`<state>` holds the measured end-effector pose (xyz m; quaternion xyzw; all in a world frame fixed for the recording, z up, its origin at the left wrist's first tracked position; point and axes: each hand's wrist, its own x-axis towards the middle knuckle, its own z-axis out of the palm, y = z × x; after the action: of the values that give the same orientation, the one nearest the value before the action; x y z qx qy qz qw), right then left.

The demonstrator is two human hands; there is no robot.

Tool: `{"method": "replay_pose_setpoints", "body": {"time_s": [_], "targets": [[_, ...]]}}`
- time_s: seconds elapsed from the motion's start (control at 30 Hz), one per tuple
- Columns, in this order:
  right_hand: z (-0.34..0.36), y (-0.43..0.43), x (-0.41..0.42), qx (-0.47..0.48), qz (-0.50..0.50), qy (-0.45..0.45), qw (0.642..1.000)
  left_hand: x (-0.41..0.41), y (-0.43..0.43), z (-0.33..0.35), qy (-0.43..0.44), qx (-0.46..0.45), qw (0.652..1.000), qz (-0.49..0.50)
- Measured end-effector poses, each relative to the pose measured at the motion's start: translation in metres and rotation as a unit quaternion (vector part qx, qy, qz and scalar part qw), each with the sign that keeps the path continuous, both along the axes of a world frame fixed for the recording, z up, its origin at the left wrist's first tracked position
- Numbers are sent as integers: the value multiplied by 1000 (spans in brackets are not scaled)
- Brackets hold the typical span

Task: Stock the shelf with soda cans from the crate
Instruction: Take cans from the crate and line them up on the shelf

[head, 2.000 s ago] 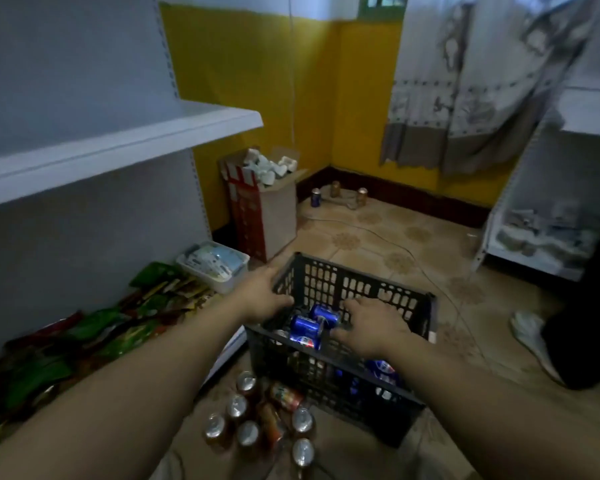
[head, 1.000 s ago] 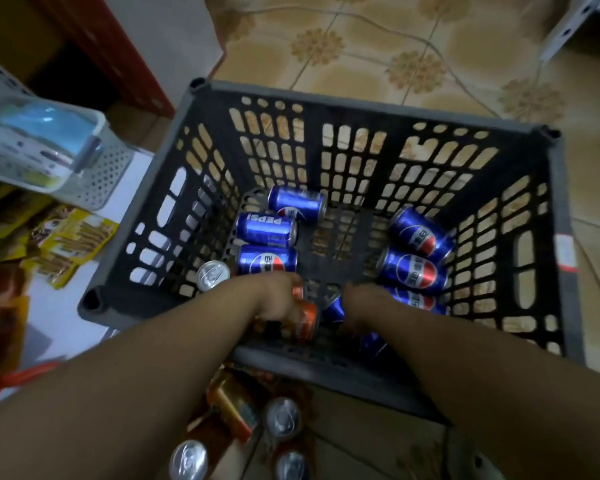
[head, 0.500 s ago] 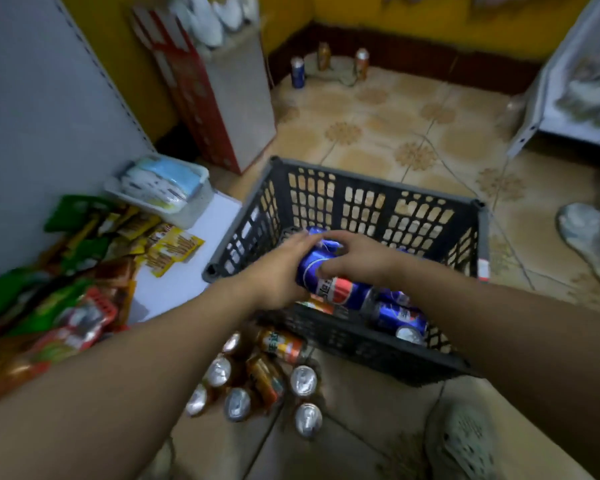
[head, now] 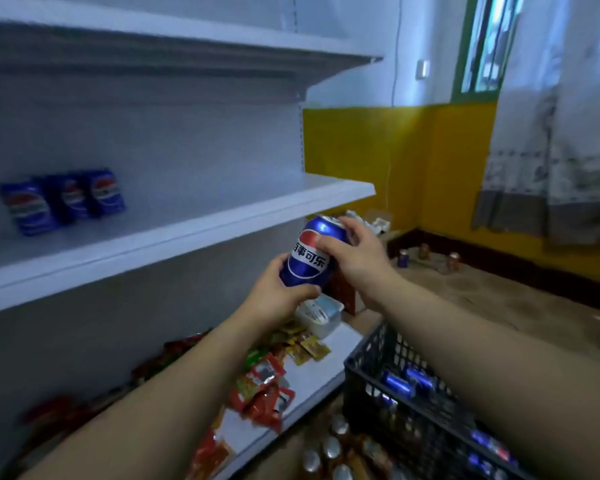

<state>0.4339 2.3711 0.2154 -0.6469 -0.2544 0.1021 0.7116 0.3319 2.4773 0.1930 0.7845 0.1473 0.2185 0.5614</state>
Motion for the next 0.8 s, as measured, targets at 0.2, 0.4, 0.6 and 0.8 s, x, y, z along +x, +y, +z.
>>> {"method": "replay_pose_setpoints", "body": {"time_s": [0.2,0.4,0.6,0.8], "targets": [[61,82,-95,-52,159,-78,983,-107,63,48,-48,-3,996,76],[85,159,-134,-64,212,-153,963,-181,154,64,84,128,976,156],[81,240,-127,-83,239,-170,952,-216,247,63,281,279,879,265],[63,319,-103,-83,260,-153,950,-201,319,50,384,322,816,287]]}}
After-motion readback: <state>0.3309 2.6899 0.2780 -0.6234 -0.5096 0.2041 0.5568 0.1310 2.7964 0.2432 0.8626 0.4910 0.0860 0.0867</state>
